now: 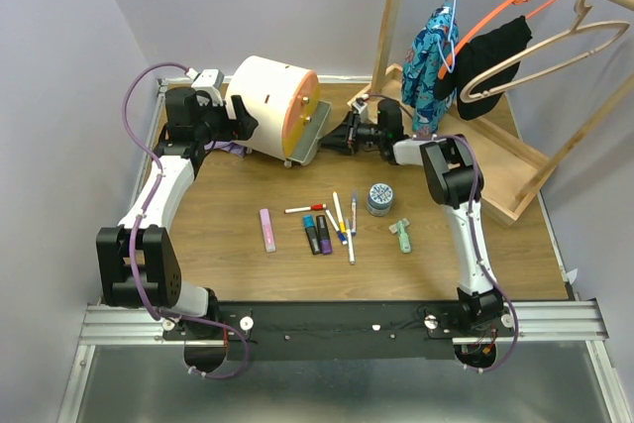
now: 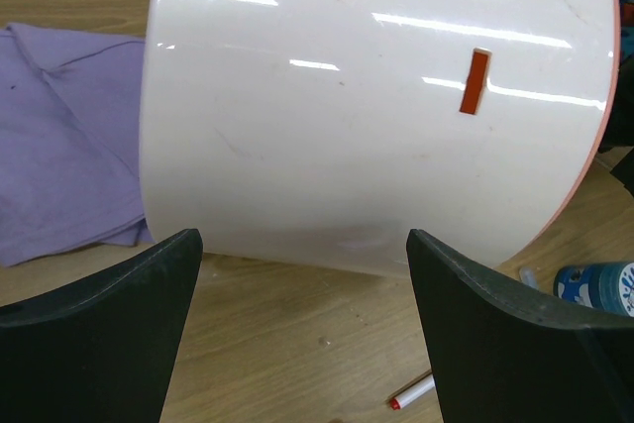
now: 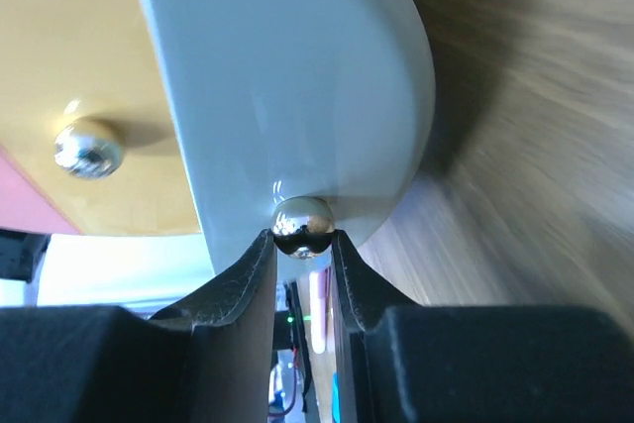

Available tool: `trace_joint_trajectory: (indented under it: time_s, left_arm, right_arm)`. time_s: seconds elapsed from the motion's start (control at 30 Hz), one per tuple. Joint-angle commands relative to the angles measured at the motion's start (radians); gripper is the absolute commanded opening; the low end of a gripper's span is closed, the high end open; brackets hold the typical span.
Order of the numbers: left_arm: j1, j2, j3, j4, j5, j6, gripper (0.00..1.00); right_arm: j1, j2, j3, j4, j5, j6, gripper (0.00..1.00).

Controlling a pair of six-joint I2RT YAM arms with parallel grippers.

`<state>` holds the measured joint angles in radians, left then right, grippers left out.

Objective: Sort the stationery into containers
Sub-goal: Open the drawer in the storage box.

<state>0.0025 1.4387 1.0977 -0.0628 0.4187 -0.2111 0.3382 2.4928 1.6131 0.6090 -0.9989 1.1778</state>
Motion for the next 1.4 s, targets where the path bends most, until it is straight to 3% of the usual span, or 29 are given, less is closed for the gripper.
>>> trace_joint_trajectory:
  time_s: [0.0,0.4,0.73,0.8,0.83,0.97,1.37]
  left_arm:
    - [-0.027,0.005,0.014,0.034,-0.004,-0.007,0.93]
    - [-0.027,-0.001,0.005,0.044,-0.004,-0.010,0.93]
    - [-0.029,-0.012,-0.012,0.058,-0.003,-0.020,0.94]
    - [-0.029,-0.012,-0.013,0.058,0.000,-0.024,0.94]
    - [-0.029,-0.012,-0.013,0.058,0.000,-0.024,0.94]
    - [-0.029,-0.018,-0.013,0.058,0.002,-0.022,0.96]
    - [-0.029,-0.106,-0.084,0.057,0.005,-0.019,0.97]
  right_arm:
    - [-0.093,-0.023,-0.082,-0.064,0.068,-0.006,0.22]
    - [-0.094,-0.040,-0.122,-0.101,0.063,-0.038,0.22]
    - [-0.094,-0.123,-0.254,-0.103,0.069,-0.064,0.24]
    - [-0.094,-0.127,-0.257,-0.123,0.081,-0.079,0.34]
    - [-0.094,-0.127,-0.254,-0.135,0.091,-0.087,0.44]
    - [-0.096,-0.124,-0.225,-0.189,0.114,-0.138,0.57]
    - [-0.096,-0.245,-0.352,-0.342,0.151,-0.300,0.59]
